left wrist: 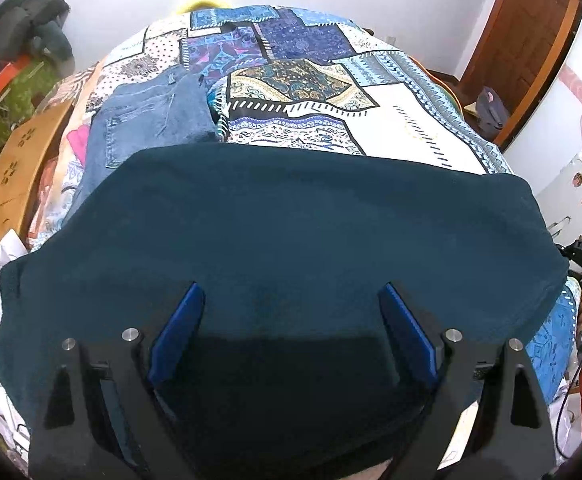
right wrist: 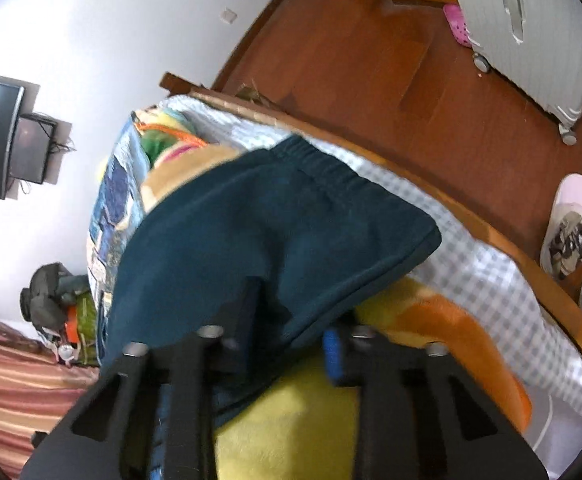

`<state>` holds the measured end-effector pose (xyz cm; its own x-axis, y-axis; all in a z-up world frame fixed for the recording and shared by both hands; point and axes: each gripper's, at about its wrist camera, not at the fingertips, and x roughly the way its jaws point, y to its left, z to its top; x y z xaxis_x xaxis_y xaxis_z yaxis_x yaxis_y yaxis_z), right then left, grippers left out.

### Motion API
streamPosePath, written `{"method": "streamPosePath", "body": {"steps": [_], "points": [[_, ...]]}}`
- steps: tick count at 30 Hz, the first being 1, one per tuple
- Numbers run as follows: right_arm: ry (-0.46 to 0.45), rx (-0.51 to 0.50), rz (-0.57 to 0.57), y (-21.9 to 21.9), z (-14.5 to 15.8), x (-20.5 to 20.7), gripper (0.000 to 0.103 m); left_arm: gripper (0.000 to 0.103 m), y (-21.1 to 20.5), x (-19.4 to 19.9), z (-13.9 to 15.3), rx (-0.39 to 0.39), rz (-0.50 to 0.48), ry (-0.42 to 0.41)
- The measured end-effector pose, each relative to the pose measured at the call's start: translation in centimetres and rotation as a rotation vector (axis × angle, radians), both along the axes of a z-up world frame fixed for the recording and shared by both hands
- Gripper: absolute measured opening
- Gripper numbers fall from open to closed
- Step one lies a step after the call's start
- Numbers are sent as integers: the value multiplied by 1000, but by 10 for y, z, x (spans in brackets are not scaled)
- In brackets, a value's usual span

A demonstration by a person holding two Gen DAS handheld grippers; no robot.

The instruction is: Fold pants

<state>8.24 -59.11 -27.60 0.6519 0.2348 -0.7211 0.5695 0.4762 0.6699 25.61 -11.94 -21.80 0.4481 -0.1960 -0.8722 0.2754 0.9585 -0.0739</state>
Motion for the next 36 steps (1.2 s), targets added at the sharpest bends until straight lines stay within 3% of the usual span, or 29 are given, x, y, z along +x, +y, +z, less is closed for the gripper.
{"method": "streamPosePath", "body": {"steps": [2, 6, 10, 14, 22, 28, 36], "points": [[-14, -23, -8, 0, 4, -2, 14, 91, 3, -2, 3, -5, 5, -5], [-17, -235, 23, 15, 35, 3, 13, 91, 14, -6, 10, -6, 21, -26], [-65, -378, 43, 23, 72, 4, 13, 91, 24, -12, 21, 6, 37, -66], [-148, -557, 105, 48, 119, 10, 13, 91, 32, -16, 30, -3, 49, -102], [-345, -730, 290, 128, 184, 45, 12, 91, 37, -27, 42, -27, 31, -153], [-392, -733, 513, 197, 171, 76, 12, 91, 46, -34, 45, -37, 34, -170], [-291, -683, 854, 275, 108, 94, 12, 92, 65, -41, 45, -36, 69, -174]]}}
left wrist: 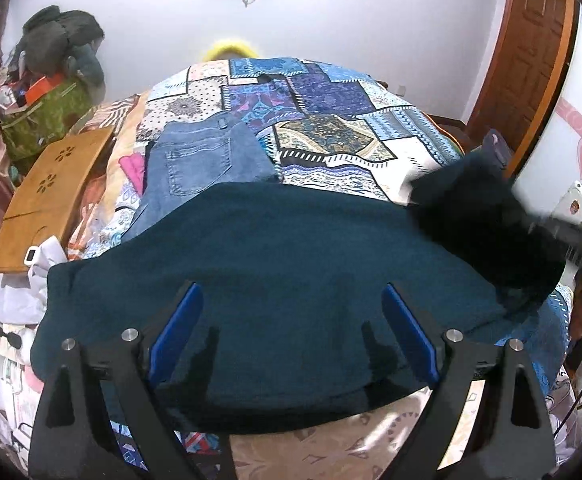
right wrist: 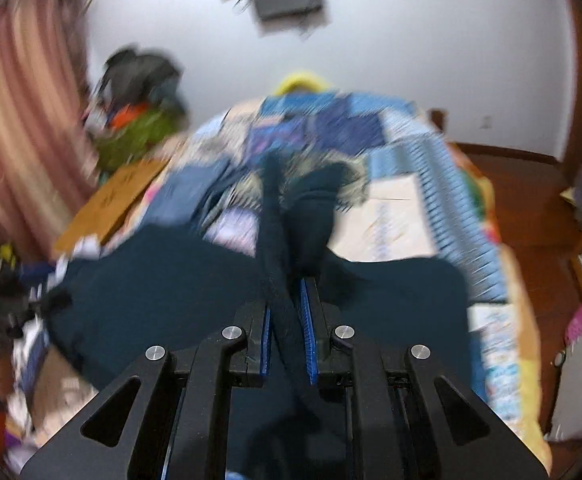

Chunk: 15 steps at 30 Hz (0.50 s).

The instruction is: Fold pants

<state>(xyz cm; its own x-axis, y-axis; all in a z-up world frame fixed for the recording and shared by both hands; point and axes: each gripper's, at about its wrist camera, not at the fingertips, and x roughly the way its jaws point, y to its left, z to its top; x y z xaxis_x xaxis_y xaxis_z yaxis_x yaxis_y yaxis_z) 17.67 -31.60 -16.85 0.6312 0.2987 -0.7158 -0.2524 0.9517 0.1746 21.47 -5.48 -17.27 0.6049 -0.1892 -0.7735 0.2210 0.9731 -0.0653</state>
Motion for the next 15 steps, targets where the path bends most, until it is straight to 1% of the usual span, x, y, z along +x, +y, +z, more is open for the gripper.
{"method": "streamPosePath", "body": {"steps": [3, 6, 7, 8, 11, 15], "points": [[46, -38, 53, 14, -18, -5, 12, 92, 3, 0, -3, 2, 11, 11], [76, -30, 61, 8, -28, -11, 12, 92, 1, 1, -4, 10, 10, 15], [85, -32, 64, 5, -29, -12, 14, 92, -1, 2, -4, 11, 7, 16], [103, -27, 74, 1, -30, -13, 16, 92, -3, 3, -4, 12, 3, 17], [122, 6, 83, 2, -28, -23, 16, 92, -15, 7, 0, 17, -20, 17], [120, 40, 73, -4, -18, -35, 23, 93, -35, 12, 6, 33, -63, 7]]}}
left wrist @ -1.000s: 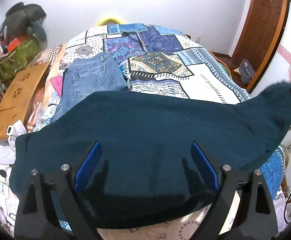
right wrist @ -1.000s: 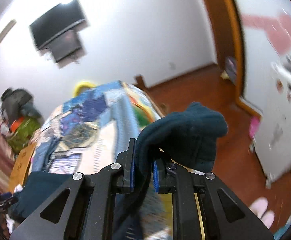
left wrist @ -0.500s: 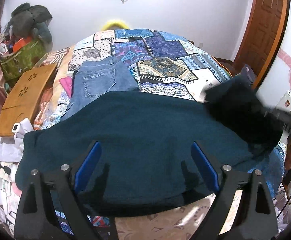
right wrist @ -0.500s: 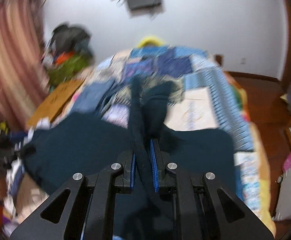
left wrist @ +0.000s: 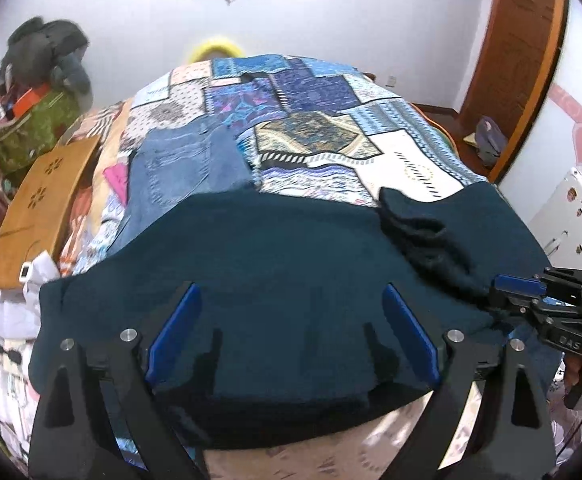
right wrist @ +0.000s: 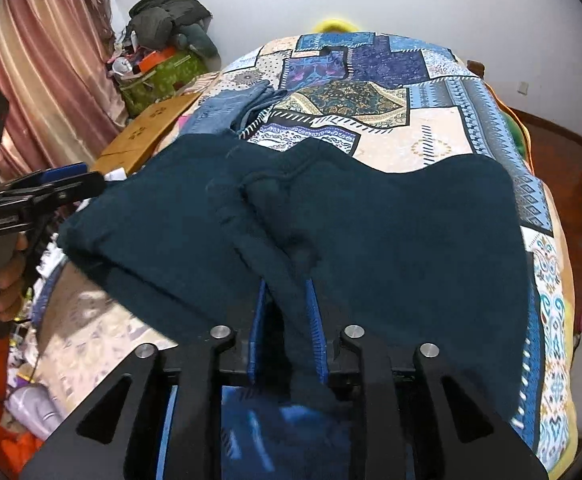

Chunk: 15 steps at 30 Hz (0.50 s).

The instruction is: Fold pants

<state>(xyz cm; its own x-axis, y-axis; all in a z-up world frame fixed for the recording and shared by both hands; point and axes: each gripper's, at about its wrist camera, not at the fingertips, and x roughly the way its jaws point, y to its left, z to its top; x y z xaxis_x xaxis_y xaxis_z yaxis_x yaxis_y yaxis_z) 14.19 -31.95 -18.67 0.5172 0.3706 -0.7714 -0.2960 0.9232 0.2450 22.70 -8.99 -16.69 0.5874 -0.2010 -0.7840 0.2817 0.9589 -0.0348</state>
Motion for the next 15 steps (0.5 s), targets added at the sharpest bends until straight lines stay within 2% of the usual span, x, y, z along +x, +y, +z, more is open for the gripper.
{"method": "streamPosePath", "body": {"steps": [4, 9, 12, 15], "points": [[-63, 7, -61, -17, 16, -7, 42, 95, -25, 7, 3, 2, -43, 0], [-134, -53, -181, -44, 24, -14, 54, 95, -51, 14, -4, -29, -91, 56], [-123, -90, -237, -57, 15, -11, 56, 95, -68, 15, -14, -52, -129, 110], [-71, -89, -286, -69, -1, -8, 56, 95, -86, 12, -25, -66, -169, 158]]}}
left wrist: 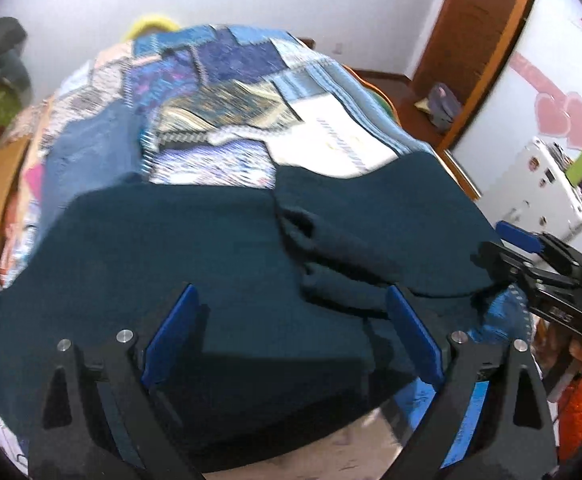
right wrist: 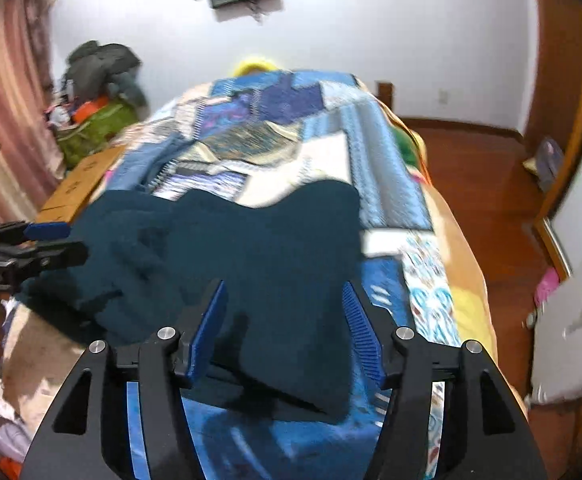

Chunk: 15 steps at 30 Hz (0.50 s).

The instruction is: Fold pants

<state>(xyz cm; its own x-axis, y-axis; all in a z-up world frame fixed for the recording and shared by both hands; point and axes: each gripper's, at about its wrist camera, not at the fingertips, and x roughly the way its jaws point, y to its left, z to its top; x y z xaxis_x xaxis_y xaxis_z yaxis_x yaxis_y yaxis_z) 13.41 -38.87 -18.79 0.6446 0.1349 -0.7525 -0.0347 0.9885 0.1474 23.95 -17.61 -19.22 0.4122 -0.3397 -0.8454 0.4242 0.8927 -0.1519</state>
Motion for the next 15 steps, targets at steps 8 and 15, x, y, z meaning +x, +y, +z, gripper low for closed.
{"method": "streamPosePath", "body": {"steps": [8, 15], "points": [[56, 67, -9, -13, -21, -5, 59, 91, -33, 8, -25, -69, -44, 141], [66, 98, -2, -17, -27, -9, 59, 77, -38, 39, -33, -137, 13, 220]]}}
